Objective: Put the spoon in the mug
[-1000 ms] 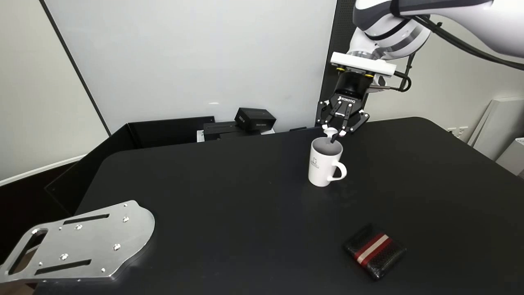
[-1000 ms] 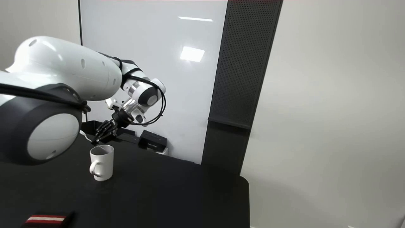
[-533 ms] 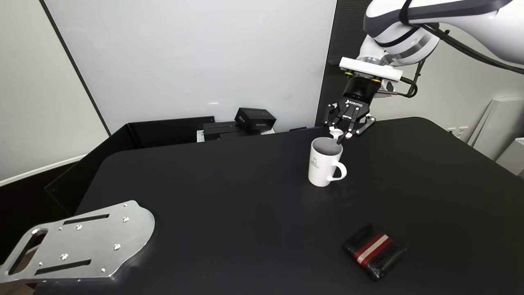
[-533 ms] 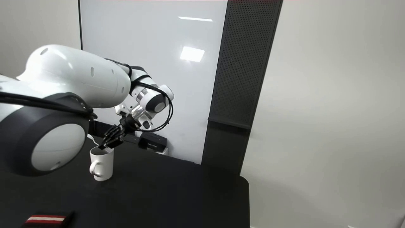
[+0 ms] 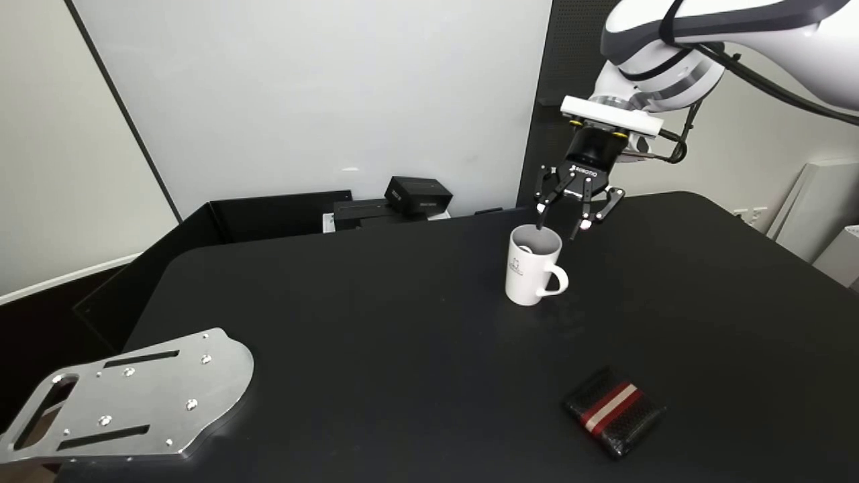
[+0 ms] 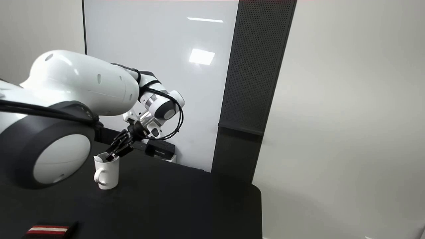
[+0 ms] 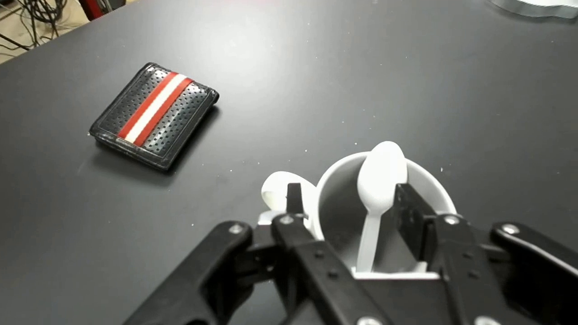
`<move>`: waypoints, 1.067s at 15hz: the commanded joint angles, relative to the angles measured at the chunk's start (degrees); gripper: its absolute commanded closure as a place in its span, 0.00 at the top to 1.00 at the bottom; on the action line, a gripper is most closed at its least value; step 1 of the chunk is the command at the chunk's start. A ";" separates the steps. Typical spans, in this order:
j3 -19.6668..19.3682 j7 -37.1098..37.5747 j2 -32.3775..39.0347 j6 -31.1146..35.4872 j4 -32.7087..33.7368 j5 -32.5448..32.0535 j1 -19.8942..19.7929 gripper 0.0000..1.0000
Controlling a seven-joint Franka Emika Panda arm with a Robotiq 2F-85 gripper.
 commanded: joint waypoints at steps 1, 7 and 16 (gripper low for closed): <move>-0.29 1.10 -0.67 -0.63 4.60 -1.89 1.97 0.87; -4.01 -0.97 -10.30 4.24 1.56 -10.41 8.56 1.00; -7.80 -3.26 -15.55 4.66 0.77 -18.10 15.56 1.00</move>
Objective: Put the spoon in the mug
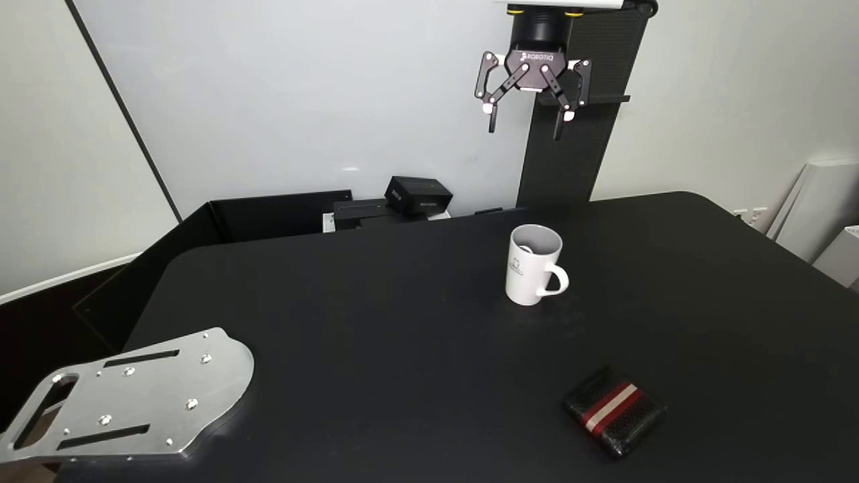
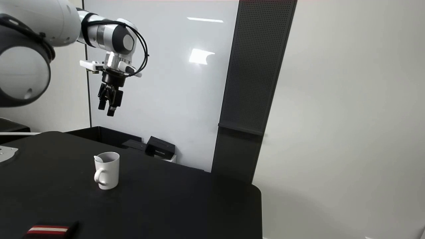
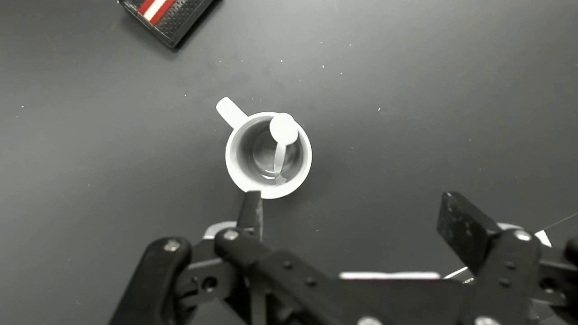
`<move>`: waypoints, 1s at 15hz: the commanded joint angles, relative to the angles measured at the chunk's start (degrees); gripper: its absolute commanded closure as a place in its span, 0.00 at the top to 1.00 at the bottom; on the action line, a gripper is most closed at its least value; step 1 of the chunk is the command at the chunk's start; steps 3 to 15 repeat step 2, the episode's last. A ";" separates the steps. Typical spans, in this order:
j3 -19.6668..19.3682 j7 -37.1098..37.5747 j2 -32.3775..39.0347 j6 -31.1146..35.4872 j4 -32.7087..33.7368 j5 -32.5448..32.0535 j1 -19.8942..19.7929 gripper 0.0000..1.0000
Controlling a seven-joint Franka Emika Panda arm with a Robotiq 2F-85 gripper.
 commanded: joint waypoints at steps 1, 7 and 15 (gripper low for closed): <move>-0.29 -0.30 -0.84 0.53 -1.47 0.05 -0.02 1.00; -0.46 -0.53 -0.84 0.60 -1.58 0.01 -0.14 1.00; -0.46 -0.53 -0.84 0.60 -1.58 0.01 -0.14 1.00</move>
